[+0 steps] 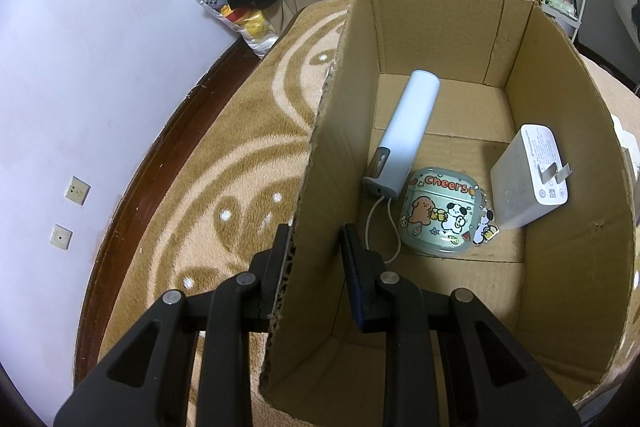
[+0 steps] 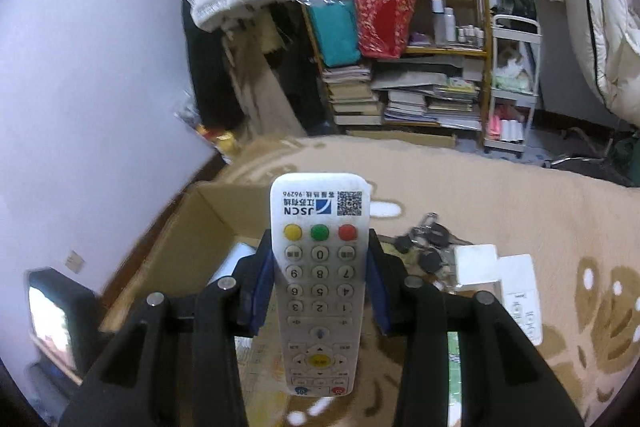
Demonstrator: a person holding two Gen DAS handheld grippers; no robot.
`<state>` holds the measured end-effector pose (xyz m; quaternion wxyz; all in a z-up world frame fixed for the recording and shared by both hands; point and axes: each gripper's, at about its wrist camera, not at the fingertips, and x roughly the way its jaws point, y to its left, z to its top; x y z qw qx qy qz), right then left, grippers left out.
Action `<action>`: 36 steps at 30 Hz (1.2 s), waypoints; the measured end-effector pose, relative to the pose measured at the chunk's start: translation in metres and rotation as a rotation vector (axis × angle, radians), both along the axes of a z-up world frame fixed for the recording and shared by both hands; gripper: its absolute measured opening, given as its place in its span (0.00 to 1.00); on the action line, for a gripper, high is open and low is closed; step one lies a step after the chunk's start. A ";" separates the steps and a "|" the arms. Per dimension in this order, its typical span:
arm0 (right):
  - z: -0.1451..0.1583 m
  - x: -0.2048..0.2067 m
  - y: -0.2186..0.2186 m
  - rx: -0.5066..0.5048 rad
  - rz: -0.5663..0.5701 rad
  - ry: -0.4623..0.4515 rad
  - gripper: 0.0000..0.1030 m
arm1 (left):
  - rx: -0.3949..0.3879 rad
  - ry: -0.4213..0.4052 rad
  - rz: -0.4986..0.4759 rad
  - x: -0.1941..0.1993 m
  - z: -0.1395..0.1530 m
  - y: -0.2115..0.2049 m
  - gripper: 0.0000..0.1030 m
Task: Organize rigid objects
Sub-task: 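Grasp the white JSCN remote with the right tool and lift it, then carry the remote over the box and lower it in upright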
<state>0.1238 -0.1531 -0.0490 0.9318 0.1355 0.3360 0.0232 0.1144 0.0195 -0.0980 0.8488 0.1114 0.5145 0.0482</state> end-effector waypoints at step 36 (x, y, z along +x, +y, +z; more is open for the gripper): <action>-0.004 -0.005 0.048 0.132 0.168 0.005 0.42 | 0.008 0.000 0.000 -0.002 0.000 0.000 0.23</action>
